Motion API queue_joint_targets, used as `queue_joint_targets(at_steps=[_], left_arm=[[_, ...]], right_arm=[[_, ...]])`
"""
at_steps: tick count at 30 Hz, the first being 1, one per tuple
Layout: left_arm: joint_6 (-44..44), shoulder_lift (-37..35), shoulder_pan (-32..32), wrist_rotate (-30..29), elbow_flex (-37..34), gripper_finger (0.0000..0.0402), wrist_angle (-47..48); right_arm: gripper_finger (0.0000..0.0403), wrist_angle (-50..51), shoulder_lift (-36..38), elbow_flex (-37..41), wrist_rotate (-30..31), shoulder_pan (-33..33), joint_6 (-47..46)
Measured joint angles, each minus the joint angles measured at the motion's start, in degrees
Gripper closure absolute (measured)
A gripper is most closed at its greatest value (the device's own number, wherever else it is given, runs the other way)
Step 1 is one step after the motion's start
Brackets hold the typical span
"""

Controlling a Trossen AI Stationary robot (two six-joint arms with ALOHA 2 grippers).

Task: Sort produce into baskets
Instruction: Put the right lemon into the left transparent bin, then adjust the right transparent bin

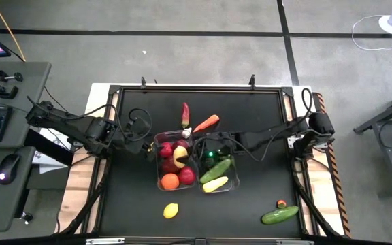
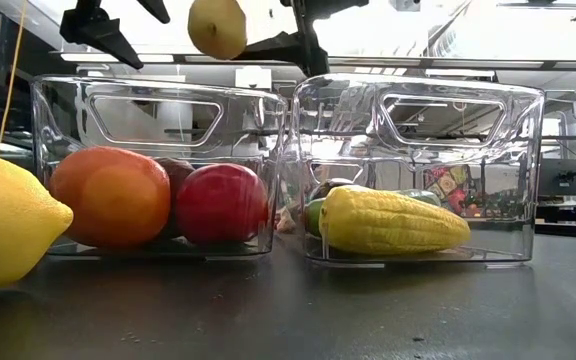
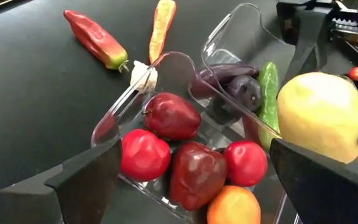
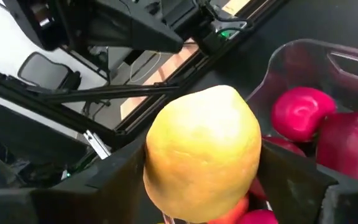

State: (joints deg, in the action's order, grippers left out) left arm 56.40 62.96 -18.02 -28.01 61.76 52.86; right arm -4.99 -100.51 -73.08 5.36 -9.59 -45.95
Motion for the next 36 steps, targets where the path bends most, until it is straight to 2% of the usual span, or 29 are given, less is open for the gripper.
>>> queue_joint_targets(at_steps=[5,8,10,14,17,22,24,25,29,36], left_arm=[[0.0,0.0,0.0,0.0,0.0,0.0005,0.0],[0.0,0.0,0.0,0.0,0.0,0.0005,0.0],[0.0,0.0,0.0,0.0,0.0,0.0005,0.0],[0.0,0.0,0.0,0.0,0.0,0.0005,0.0],[0.0,0.0,0.0,0.0,0.0,0.0005,0.0],[0.5,0.0,0.0,0.0,0.0,0.0005,-0.1],[0.5,0.0,0.0,0.0,0.0,0.0005,-0.1],[0.5,0.0,0.0,0.0,0.0,0.0005,-0.1],[0.5,0.0,0.0,0.0,0.0,0.0005,-0.2],[0.8,0.0,0.0,0.5,0.0,0.0005,-0.4]], right_arm=[[0.0058,0.1,-0.4,0.0,0.6,-0.1,1.0],[0.0021,0.1,-0.4,0.0,3.5,0.1,1.4],[0.0008,0.4,-0.1,0.0,3.8,0.9,1.4],[0.0011,0.6,2.8,0.0,1.7,4.0,1.2],[0.0013,3.3,5.9,0.0,1.6,6.3,5.7],[0.0013,16.2,10.3,0.0,11.3,10.6,6.2],[0.0013,22.9,10.7,0.0,12.9,13.4,6.1],[0.0013,25.8,10.6,0.0,12.1,15.1,6.8],[0.0013,33.5,8.1,0.0,2.7,23.7,11.9],[0.0013,34.9,3.1,0.0,-8.7,34.9,30.0]])
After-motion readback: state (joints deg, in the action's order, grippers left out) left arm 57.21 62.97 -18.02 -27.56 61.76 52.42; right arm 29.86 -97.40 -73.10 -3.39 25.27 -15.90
